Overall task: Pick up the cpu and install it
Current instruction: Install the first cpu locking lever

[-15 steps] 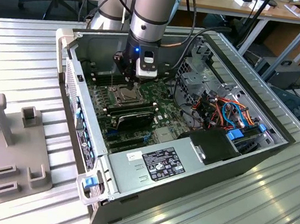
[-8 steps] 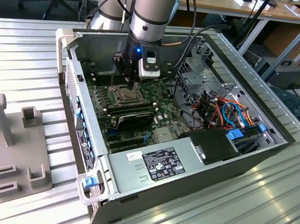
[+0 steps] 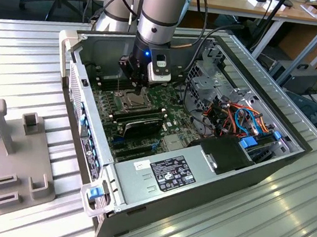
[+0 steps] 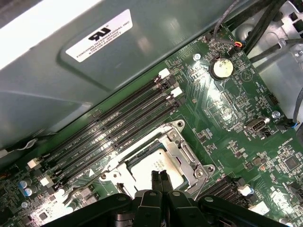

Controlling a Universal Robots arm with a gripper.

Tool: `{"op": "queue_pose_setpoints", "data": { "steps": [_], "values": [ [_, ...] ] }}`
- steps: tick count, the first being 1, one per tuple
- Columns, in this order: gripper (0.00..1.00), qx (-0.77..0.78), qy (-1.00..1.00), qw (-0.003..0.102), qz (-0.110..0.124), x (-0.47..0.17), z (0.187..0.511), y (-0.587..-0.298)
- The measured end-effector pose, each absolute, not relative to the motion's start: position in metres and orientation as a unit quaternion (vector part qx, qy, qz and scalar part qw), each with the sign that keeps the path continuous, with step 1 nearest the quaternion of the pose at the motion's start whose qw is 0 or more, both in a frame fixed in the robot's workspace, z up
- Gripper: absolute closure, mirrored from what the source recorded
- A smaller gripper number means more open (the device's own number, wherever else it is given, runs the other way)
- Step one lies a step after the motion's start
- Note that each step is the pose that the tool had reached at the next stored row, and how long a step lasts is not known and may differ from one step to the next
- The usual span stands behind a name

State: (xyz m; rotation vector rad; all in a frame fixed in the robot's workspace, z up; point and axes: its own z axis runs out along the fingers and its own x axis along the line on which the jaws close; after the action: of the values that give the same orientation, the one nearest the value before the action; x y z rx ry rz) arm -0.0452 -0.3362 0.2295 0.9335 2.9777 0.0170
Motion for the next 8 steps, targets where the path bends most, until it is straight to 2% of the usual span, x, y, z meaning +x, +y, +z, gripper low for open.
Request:
{"op": "queue_pose_setpoints", "data": {
  "steps": [8],
  "values": [
    [0.89, 0.298, 0.954, 0.010, 0.005, -0.0452, 0.2295, -0.3362]
  ]
}}
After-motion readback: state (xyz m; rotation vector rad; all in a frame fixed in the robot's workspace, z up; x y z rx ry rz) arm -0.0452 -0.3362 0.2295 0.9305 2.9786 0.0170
